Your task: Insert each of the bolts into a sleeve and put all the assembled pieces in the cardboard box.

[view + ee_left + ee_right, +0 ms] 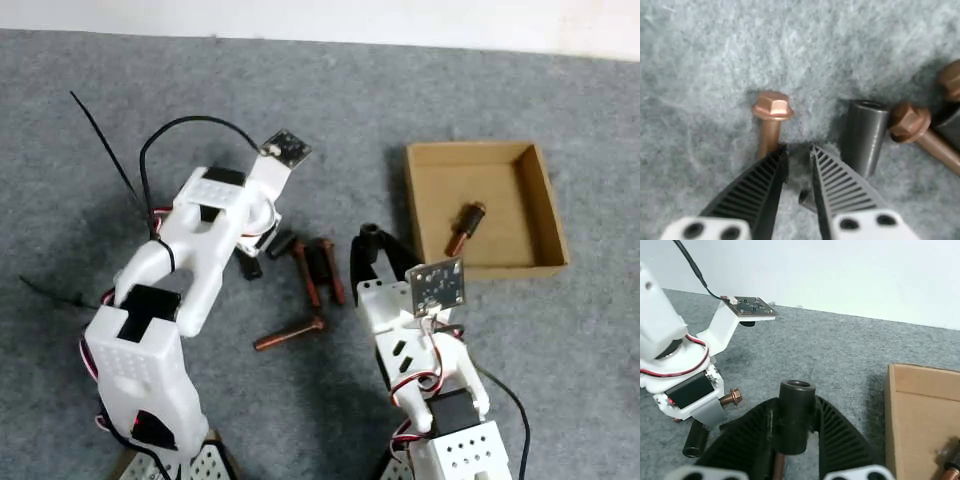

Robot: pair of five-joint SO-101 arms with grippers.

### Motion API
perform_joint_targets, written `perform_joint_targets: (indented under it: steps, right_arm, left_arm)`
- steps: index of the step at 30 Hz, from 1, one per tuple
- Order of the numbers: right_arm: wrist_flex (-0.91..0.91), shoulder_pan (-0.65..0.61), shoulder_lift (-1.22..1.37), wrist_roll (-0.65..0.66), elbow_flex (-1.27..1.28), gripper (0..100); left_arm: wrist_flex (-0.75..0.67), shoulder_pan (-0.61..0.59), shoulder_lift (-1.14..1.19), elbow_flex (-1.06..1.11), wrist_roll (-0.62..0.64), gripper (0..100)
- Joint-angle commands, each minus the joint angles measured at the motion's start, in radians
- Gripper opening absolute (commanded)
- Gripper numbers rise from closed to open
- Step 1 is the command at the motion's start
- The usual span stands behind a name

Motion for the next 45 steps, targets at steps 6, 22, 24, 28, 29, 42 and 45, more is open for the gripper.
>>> perform_joint_targets:
  steps: [6, 22, 24, 28, 29, 42, 45]
  right_arm:
    - [-0.002, 0.008, -0.016, 0.014, 0.074, 0.4]
    - [-0.002, 0.008, -0.019, 0.014, 0.074, 0.4]
    - [-0.002, 0.008, -0.019, 0.015, 0.074, 0.4]
    - [-0.002, 0.008, -0.019, 0.015, 0.074, 0.4]
    - [-0.002, 0.008, -0.019, 0.015, 0.074, 0.4]
    - [-0.002, 0.008, -0.018, 0.015, 0.074, 0.4]
    - [-0.002, 0.008, -0.018, 0.015, 0.074, 0.4]
  left_arm:
    - [0.014, -0.016, -0.004, -0.016, 0.003, 7]
    - [-0.215, -0.002, -0.460, 0.377, 0.006, 13]
    - [-0.236, -0.010, -0.481, 0.395, 0.006, 14]
    - [-0.278, -0.036, -0.433, 0.378, 0.008, 14]
    - [-0.285, -0.045, -0.407, 0.358, 0.008, 14]
    - [-0.017, -0.074, 0.044, -0.101, -0.028, 14]
    - [-0.009, -0.071, 0.048, -0.105, -0.031, 14]
